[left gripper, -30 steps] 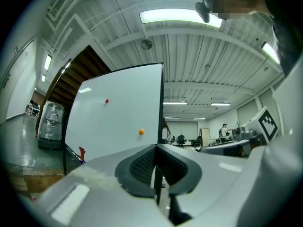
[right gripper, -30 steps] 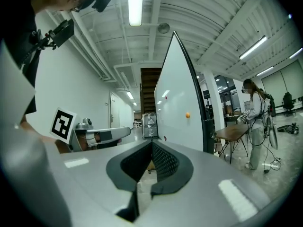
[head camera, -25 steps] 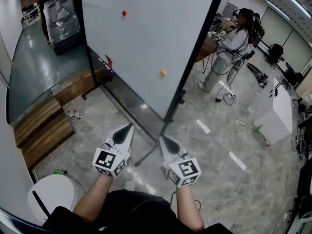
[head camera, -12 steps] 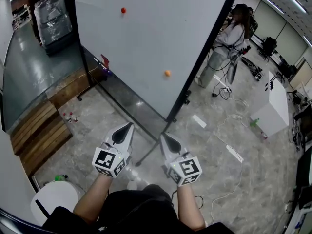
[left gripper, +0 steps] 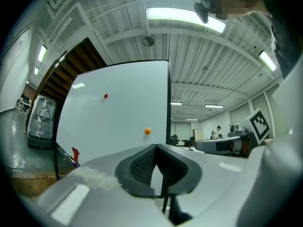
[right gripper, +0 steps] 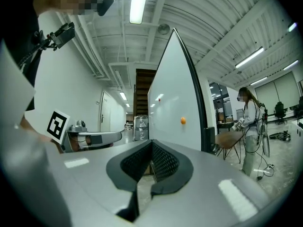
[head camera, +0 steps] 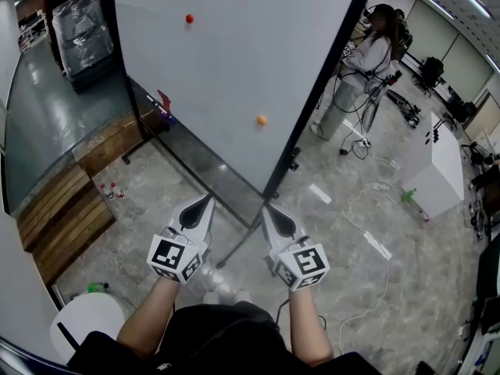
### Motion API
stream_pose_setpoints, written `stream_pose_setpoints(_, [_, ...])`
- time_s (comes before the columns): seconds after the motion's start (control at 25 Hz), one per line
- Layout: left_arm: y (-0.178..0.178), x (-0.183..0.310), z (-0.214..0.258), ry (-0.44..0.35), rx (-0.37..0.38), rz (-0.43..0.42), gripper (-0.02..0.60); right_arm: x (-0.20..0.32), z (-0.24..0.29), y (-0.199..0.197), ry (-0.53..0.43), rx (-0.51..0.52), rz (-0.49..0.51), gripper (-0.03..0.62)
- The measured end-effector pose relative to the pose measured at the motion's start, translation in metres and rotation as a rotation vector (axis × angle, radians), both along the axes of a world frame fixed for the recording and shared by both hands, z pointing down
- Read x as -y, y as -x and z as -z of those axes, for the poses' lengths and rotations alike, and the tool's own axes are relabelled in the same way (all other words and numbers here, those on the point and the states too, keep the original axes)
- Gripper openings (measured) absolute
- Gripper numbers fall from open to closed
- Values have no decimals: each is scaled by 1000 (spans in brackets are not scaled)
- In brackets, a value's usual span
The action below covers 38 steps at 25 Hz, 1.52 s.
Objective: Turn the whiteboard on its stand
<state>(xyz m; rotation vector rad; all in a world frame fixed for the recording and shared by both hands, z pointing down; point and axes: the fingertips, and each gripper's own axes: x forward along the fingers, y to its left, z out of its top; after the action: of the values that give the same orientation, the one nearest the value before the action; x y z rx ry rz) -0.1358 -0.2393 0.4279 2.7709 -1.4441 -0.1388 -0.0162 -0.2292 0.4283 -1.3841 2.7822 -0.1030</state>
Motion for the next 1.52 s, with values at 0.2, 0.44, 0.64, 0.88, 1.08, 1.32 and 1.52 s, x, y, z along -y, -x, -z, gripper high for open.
stream_pose_setpoints(0.2, [-26,12,6,-17,-4,-10,5,23,2,-36,-17,-22,-30,9])
stream_pose_setpoints(0.44, [-66,27,7,-18,6,-51,5,49,0,-72,-22,-47,-71,9])
stream_pose_setpoints(0.64, [-103,40,5,-21,23,-102,5,73,-1,-93,-24,-46,-88,9])
stream_pose_setpoints(0.88, [-137,56,-1,-16,29,-142,5,104,-6,-108,-16,-56,-98,28])
stream_pose_setpoints(1.08, [-157,66,-5,-5,23,-160,5,122,-12,-105,-26,-93,-55,158])
stream_pose_setpoints(1.32, [-166,75,-6,2,32,-155,5,145,-20,-95,-31,-117,20,236])
stream_pose_setpoints(1.52, [-162,80,-6,6,39,-128,5,160,-18,-84,-39,-136,69,269])
